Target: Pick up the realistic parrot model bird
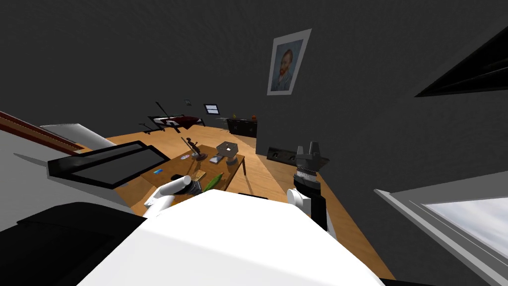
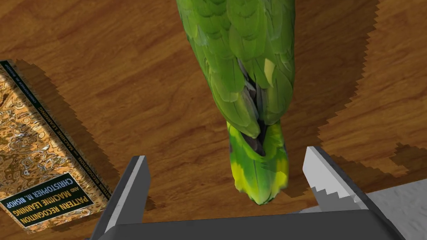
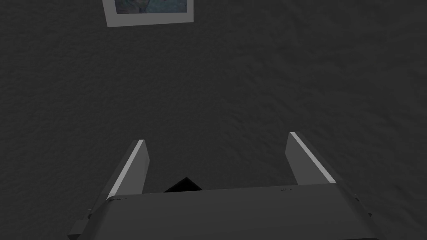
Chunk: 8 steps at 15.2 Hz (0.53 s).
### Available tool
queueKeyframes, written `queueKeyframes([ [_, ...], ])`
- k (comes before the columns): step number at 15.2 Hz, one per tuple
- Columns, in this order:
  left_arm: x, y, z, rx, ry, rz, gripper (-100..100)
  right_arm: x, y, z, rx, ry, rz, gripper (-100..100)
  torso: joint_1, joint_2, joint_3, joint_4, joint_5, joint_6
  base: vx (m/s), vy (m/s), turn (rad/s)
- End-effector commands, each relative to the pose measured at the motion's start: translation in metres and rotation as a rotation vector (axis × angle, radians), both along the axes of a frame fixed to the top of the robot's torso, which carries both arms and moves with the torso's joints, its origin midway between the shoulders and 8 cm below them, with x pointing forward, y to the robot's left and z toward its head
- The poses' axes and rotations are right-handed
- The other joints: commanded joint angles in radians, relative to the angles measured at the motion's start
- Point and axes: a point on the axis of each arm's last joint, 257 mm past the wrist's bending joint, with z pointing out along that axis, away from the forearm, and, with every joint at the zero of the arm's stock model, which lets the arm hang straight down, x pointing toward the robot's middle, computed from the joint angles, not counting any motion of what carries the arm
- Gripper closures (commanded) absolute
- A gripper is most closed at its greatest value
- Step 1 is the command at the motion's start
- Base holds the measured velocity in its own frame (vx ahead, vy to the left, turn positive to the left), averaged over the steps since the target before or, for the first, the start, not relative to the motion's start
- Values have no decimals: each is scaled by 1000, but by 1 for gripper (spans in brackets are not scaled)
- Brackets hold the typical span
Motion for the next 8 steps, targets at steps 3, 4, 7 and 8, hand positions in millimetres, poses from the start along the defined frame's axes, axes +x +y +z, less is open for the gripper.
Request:
queueKeyframes([
  [3, 8, -8, -10, -13, -37, 25, -100, 0, 0, 0, 0, 0, 0, 0, 0, -1, -1, 0, 0, 0, -66, 39, -30],
  [4, 11, -17, -16, -30, -51, 42, -100, 0, 0, 0, 0, 0, 0, 0, 0, -2, -1, 0, 0, 0, -49, 33, -83],
  [7, 10, -38, -28, -74, -64, 80, -100, 0, 0, 0, 0, 0, 0, 0, -1, -4, -2, -1, 0, 0, -30, 28, -100],
  [8, 12, -28, -22, -55, -59, 62, -100, 0, 0, 0, 0, 0, 0, 0, -1, -5, -3, -1, 0, 0, -7, 18, -35],
])
